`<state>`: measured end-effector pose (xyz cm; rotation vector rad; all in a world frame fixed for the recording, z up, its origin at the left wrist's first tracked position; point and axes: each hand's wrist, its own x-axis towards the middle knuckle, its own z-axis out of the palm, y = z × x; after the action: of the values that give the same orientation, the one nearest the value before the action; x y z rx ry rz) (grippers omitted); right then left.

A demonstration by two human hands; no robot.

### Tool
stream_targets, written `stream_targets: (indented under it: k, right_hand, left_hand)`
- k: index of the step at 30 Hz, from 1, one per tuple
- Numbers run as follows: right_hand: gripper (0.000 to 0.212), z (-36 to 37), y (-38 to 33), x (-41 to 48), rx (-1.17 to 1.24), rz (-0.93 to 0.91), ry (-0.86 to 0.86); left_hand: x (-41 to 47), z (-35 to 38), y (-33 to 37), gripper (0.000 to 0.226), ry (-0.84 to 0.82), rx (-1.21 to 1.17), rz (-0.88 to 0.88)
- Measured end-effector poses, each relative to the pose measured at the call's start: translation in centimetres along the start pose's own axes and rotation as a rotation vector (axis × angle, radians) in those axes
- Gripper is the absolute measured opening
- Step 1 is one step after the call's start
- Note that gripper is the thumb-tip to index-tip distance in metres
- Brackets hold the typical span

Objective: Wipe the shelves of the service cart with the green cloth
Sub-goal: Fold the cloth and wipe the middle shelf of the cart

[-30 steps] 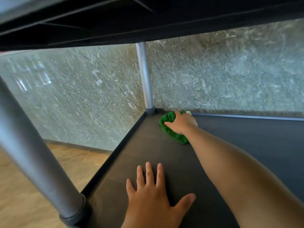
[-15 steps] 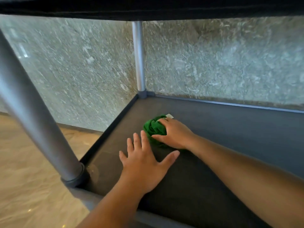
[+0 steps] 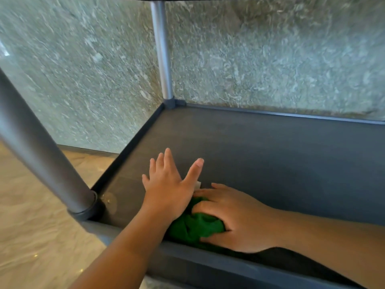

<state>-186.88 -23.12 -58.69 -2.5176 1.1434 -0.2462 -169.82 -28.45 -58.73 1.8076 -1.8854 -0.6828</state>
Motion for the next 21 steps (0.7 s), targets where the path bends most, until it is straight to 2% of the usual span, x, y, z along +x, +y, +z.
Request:
stream_targets:
  k: [3,6,11,16,21]
  right_hand:
    - [0.055,-0.9,2.5,2.9,-0.102,0.109,0.083]
    - [0.053,-2.7,6.5,6.9,-0.110,0.270,0.176]
    - [0.064,-5.5,14.2,12.2,-0.148,0.546,0.245]
    - [0.074,-8.4,21.0,13.3,-0.126,0.779,0.288]
    - [0.076,-8.9,22.9,13.3,-0.108,0.839,0.338]
  left_hand:
    - [0.0,0.3,0.0,0.118,-0.032,0.026,0.011]
    - [0.1,0.5,-0.3,0.115,-0.035,0.076,0.035]
    - [0.3,0.6,-0.2,0.119,-0.034,0.111,-0.005]
    - [0.5,0.6,-0.2,0.119,-0.048,0.122,-0.020]
    - [0.7,1.1,-0.4,0.121,-0.072,0.247,-0.002]
